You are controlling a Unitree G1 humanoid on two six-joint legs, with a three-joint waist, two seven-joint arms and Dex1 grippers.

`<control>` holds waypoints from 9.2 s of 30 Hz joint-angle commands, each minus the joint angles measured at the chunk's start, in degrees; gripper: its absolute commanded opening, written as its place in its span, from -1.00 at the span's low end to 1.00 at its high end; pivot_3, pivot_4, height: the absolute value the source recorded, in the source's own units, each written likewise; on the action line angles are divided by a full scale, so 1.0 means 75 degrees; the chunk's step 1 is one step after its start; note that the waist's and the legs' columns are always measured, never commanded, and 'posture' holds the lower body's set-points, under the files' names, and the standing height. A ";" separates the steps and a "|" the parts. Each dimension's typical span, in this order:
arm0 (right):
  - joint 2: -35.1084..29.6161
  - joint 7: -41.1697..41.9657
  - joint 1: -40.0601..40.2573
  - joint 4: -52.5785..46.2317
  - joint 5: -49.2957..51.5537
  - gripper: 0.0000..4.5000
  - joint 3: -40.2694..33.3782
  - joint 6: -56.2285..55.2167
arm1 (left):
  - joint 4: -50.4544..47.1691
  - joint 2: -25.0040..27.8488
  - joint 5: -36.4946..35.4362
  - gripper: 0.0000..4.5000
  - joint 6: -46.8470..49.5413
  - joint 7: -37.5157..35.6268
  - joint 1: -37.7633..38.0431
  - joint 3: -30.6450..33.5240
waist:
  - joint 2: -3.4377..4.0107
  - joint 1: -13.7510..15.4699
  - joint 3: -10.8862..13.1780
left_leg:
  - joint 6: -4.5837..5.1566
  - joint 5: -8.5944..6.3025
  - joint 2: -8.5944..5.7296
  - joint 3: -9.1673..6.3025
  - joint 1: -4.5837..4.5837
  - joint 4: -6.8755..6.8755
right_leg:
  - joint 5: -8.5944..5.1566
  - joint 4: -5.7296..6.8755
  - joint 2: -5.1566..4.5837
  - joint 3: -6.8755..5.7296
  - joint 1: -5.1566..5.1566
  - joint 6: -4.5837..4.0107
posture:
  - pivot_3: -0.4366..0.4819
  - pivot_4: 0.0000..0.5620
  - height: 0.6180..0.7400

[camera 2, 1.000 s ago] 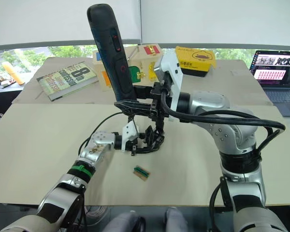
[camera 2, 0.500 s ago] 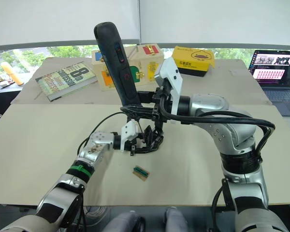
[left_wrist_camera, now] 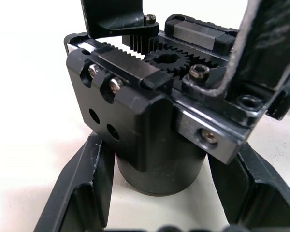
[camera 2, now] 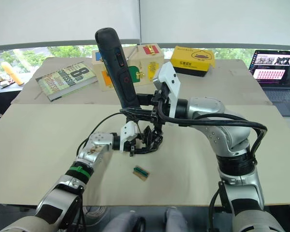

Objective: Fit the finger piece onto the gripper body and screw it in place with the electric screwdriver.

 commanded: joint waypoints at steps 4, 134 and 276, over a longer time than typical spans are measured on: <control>0.0063 -0.0035 -0.0386 -0.0117 0.0085 -0.16 -0.0271 -0.0230 | -0.0322 -0.0029 -0.0134 0.01 0.0017 -0.0009 -0.0042 0.0041 | 0.0000 0.0001 0.0000 | 0.0000 0.0000 0.0000 0.0000 0.0000 0.0000 | 0.0000 0.0000 0.0000 -0.0003 0.0000 0.0000 | -0.05 -0.47 1.00; 0.0143 -0.0810 0.0188 -0.0695 0.0631 -0.16 -0.0790 -0.0099 | -0.0029 0.0017 -0.0115 0.01 -0.0157 -0.0209 -0.0324 0.0064 | 0.0000 -0.0005 0.0000 | 0.0000 0.0000 -0.0004 0.0000 0.0002 -0.0001 | 0.0000 0.0002 0.0010 -0.0008 -0.0003 0.0000 | -0.05 -0.47 1.00; -0.0024 -0.0055 -0.0223 -0.0294 0.0002 -0.16 -0.0296 -0.0375 | 0.0095 -0.0061 -0.0131 0.01 -0.0180 -0.0137 -0.0476 0.0119 | 0.0000 0.0012 0.0000 | 0.0000 0.0000 -0.0005 0.0000 0.0001 0.0001 | 0.0000 0.0002 0.0003 -0.0005 -0.0003 0.0000 | -0.05 -0.47 1.00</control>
